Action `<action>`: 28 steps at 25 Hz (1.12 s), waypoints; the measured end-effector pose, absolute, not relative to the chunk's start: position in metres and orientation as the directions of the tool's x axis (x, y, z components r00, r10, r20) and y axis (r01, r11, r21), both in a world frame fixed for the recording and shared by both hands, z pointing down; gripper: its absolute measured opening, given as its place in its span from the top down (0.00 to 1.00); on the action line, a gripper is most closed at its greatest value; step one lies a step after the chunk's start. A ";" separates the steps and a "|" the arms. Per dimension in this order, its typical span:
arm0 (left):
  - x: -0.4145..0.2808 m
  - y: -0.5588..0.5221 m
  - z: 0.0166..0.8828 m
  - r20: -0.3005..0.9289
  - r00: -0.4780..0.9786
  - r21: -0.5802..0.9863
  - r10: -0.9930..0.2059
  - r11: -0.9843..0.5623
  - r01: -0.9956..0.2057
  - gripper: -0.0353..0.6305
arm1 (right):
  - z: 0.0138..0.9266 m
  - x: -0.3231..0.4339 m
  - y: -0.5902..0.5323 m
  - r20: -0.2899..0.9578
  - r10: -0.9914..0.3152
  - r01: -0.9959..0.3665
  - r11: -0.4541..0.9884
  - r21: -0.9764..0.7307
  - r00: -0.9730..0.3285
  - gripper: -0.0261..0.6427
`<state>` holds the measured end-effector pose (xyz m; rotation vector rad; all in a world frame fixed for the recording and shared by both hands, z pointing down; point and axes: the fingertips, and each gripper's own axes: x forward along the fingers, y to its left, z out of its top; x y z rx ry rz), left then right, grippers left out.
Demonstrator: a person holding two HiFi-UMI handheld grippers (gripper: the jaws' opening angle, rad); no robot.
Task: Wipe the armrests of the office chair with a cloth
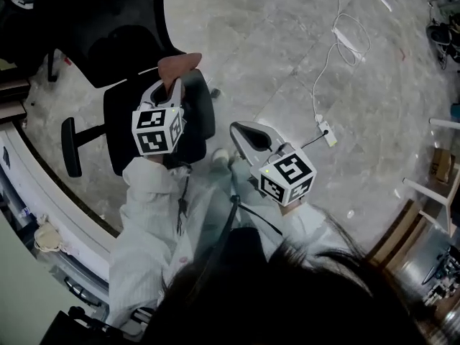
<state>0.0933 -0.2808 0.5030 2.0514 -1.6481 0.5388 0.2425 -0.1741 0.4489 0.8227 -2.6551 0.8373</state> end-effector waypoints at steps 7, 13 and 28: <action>0.092 -0.305 0.588 0.770 0.127 -0.076 -0.625 -0.288 -0.955 0.89 | 0.464 0.272 -0.166 0.428 -0.439 -0.611 0.619 -0.494 -0.790 0.96; 0.116 -0.286 0.621 0.832 0.153 -0.070 -0.534 -0.373 -0.925 0.89 | 0.477 0.301 -0.162 0.472 -0.455 -0.653 0.580 -0.486 -0.755 0.96; 0.182 -0.140 0.599 0.877 0.259 0.004 -0.404 -0.532 -0.847 0.89 | 0.429 0.293 -0.150 0.379 -0.471 -0.603 0.656 -0.454 -0.797 0.96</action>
